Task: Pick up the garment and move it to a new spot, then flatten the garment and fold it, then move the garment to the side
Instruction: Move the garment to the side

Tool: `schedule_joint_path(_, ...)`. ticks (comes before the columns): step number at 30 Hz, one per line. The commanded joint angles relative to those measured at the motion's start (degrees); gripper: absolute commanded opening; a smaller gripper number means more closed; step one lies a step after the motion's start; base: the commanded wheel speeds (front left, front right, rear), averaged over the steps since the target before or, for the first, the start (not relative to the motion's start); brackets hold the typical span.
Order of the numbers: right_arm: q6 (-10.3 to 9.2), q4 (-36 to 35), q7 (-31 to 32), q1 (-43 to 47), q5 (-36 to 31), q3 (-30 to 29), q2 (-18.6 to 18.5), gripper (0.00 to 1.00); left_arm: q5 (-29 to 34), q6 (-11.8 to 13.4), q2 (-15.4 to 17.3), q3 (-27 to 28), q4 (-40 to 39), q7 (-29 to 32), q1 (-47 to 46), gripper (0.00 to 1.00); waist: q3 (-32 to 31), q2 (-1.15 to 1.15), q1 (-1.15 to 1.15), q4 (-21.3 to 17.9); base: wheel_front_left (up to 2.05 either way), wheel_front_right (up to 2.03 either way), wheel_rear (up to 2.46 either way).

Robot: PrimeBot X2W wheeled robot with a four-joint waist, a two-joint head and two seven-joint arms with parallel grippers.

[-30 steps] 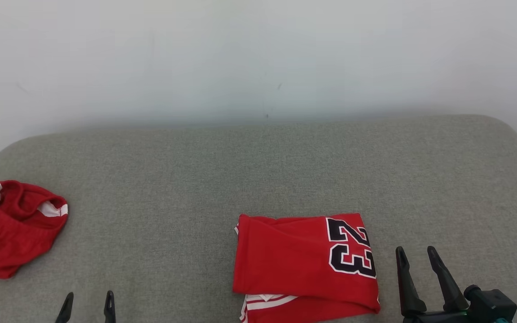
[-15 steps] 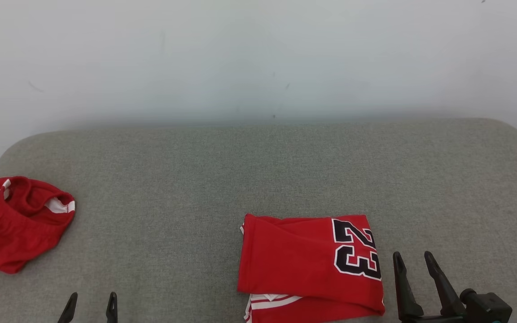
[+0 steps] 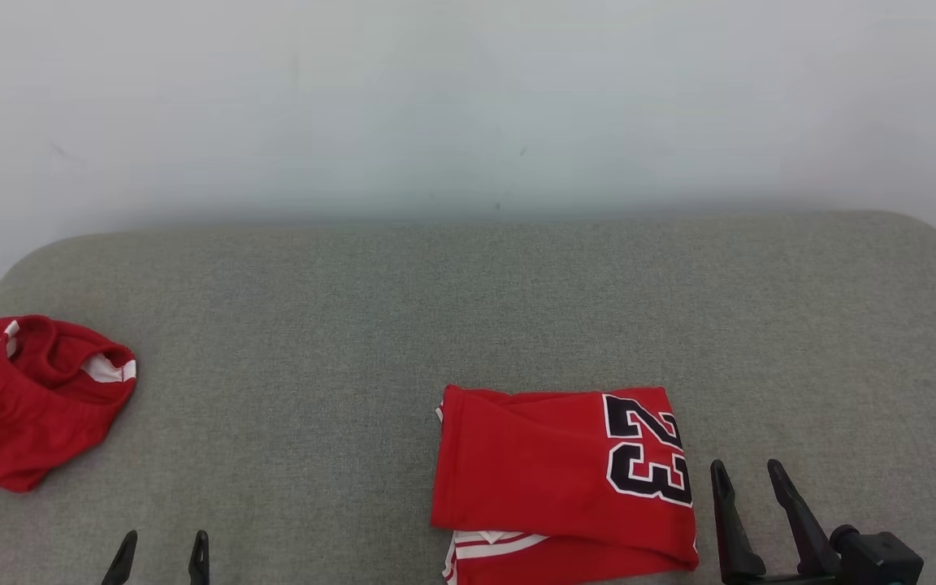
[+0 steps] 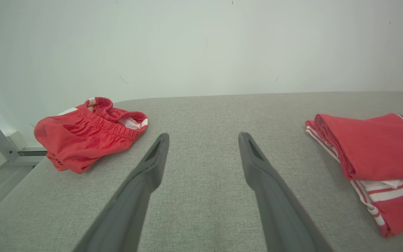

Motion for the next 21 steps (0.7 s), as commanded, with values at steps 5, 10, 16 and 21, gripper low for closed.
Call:
schedule_joint_path(5,-0.15,0.4,0.0,-0.1,-0.5,0.0,-0.1,1.0,0.2,0.1,0.0,0.4,0.1,-0.2,0.9,1.0,-0.1,-0.01,0.0,-0.1,0.0,0.0,0.0)
schedule_joint_path(10,-0.15,0.8,0.0,-0.3,-0.8,0.0,0.0,1.0,0.3,0.1,-0.1,0.7,0.2,-0.2,0.7,1.0,-0.3,-0.01,0.0,0.0,0.0,0.0,0.0)
schedule_joint_path(16,-0.15,1.7,0.0,-1.8,-1.0,-0.3,0.5,1.0,0.8,0.1,-0.6,1.3,0.5,-0.2,0.4,1.0,-0.4,-0.01,0.0,0.3,0.0,0.0,0.0)
schedule_joint_path(21,-0.15,4.1,0.0,-5.1,-1.4,0.8,-0.4,1.0,1.2,0.1,-1.3,1.3,0.8,-0.2,-0.2,1.0,-0.3,-0.01,0.0,0.7,0.0,0.0,0.0)
